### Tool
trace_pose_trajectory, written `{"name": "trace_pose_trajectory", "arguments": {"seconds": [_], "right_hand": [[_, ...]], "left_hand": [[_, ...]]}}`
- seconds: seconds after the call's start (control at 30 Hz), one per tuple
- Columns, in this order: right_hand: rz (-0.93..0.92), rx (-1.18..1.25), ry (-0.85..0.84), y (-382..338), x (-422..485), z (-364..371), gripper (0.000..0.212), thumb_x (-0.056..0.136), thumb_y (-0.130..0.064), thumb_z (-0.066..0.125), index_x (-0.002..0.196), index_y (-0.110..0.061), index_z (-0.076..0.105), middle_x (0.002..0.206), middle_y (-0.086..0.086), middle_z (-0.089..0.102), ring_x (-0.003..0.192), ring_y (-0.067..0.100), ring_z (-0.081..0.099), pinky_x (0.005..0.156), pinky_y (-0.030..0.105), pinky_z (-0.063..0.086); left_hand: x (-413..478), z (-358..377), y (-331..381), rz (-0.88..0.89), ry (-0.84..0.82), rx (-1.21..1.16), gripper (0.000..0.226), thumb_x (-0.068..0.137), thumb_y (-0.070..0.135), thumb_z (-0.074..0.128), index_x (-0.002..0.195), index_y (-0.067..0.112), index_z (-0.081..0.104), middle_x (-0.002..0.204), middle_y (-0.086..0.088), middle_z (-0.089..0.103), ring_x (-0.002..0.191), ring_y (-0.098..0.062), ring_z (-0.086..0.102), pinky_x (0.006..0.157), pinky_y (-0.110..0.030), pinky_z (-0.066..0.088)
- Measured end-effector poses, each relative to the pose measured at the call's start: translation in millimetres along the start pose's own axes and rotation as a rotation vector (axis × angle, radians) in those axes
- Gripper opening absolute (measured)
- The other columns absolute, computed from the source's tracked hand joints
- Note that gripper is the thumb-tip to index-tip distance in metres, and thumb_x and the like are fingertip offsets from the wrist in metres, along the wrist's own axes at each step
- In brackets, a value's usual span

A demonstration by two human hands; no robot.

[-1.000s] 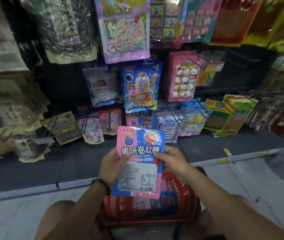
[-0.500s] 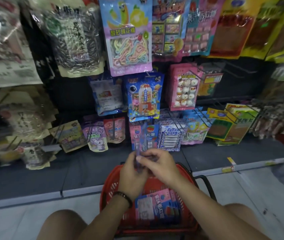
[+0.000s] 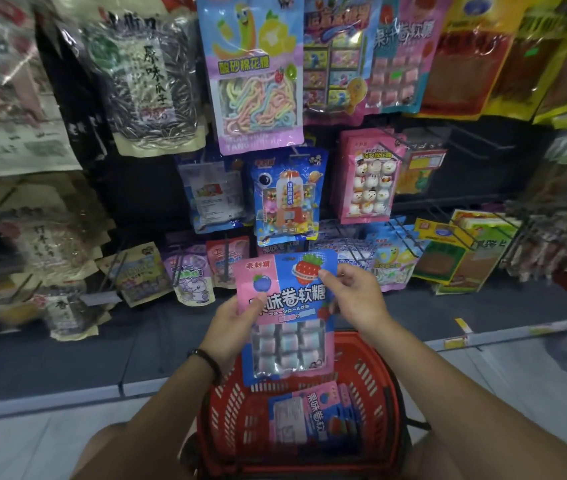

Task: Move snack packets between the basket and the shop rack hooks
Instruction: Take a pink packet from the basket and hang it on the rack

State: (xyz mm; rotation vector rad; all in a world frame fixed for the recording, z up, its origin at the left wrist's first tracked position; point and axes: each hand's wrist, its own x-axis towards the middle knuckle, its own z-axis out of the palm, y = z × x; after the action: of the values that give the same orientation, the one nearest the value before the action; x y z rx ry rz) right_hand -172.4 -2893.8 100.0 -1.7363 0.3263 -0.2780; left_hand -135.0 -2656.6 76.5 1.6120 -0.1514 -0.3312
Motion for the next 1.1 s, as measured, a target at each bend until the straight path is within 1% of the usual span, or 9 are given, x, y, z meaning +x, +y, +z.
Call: {"name": "trace_pose_trajectory", "arguments": {"seconds": [0.07,0.2,0.3,0.4,0.47,0.57,0.9,1.0,1.1], "right_hand": [[0.041,0.041,-0.019,-1.7,0.7,-0.8,0.041,0.103,-0.026,0.069,0.097,0.012,0.055,0.088,0.035,0.070,0.050,0.030,0.069,0.044,0.032,0.053],[0.081,0.097,-0.025,0.4,6.6,4.4,0.031,0.104,-0.019,0.068,0.083,-0.008,0.048,0.090,0.029,0.074,0.064,0.037,0.077,0.060,0.045,0.065],[0.053,0.094,-0.018,6.5,14.7,5.4,0.029,0.104,-0.019,0.068,0.088,-0.002,0.050,0.098,0.034,0.073,0.074,0.038,0.080,0.067,0.043,0.066],[-0.001,0.066,-0.052,13.8,20.5,3.8,0.021,0.104,-0.023,0.068,0.089,-0.013,0.057,0.097,0.012,0.075,0.084,0.035,0.081,0.076,0.045,0.067],[-0.012,0.048,-0.090,21.4,26.9,6.2,0.019,0.106,-0.027,0.065,0.088,-0.032,0.065,0.101,0.006,0.071,0.091,0.031,0.081,0.085,0.045,0.066],[-0.012,0.007,-0.085,43.1,39.1,11.7,0.037,0.109,-0.026,0.059,0.076,-0.042,0.063,0.103,0.010,0.070,0.095,0.025,0.081,0.092,0.047,0.064],[0.063,-0.064,-0.038,126.1,108.3,25.9,0.027,0.100,-0.043,0.066,0.077,-0.030,0.058,0.095,0.023,0.070,0.100,0.036,0.077,0.095,0.066,0.057],[0.076,-0.123,-0.040,140.1,126.2,28.3,0.027,0.100,-0.045,0.065,0.081,-0.027,0.059,0.088,0.012,0.071,0.100,0.035,0.076,0.094,0.066,0.057],[0.103,-0.107,-0.037,150.1,146.8,32.1,0.028,0.104,-0.030,0.067,0.076,-0.030,0.060,0.081,0.003,0.071,0.098,0.033,0.077,0.094,0.065,0.057]], "left_hand": [[4.7,-1.4,5.3,0.051,0.025,0.037,0.027,0.104,0.036,0.065,0.122,0.019,0.076,0.117,-0.003,0.081,0.112,-0.025,0.076,0.104,-0.056,0.058],[17.1,-1.4,13.5,0.166,0.128,0.062,0.027,0.099,0.012,0.073,0.126,0.014,0.070,0.110,0.003,0.082,0.105,-0.019,0.078,0.091,-0.043,0.065],[32.1,-3.6,8.9,0.181,0.145,0.165,0.012,0.101,0.024,0.072,0.111,0.028,0.077,0.099,0.007,0.082,0.096,-0.022,0.078,0.086,-0.048,0.065],[47.2,-4.0,-0.8,0.217,0.136,0.259,0.015,0.103,0.033,0.068,0.099,0.044,0.078,0.087,0.012,0.076,0.077,-0.015,0.069,0.074,-0.045,0.061],[58.1,-1.8,-8.3,0.264,0.134,0.338,0.024,0.103,0.020,0.068,0.094,0.040,0.074,0.089,0.011,0.075,0.084,-0.013,0.070,0.077,-0.037,0.058],[77.8,4.0,-22.8,0.262,0.154,0.371,0.019,0.102,0.010,0.067,0.094,0.028,0.071,0.096,0.008,0.075,0.095,-0.013,0.071,0.088,-0.043,0.061],[144.6,12.0,-80.0,0.110,0.064,0.397,0.020,0.104,0.041,0.064,0.093,0.026,0.072,0.091,0.002,0.075,0.091,-0.026,0.071,0.086,-0.054,0.058],[164.6,12.3,-94.0,0.054,0.043,0.396,0.023,0.104,0.045,0.063,0.095,0.026,0.074,0.091,0.003,0.077,0.091,-0.024,0.073,0.086,-0.055,0.059],[185.1,12.3,-104.1,0.031,0.033,0.380,0.024,0.104,0.043,0.063,0.095,0.024,0.075,0.095,0.006,0.079,0.093,-0.020,0.075,0.088,-0.053,0.060]]}}
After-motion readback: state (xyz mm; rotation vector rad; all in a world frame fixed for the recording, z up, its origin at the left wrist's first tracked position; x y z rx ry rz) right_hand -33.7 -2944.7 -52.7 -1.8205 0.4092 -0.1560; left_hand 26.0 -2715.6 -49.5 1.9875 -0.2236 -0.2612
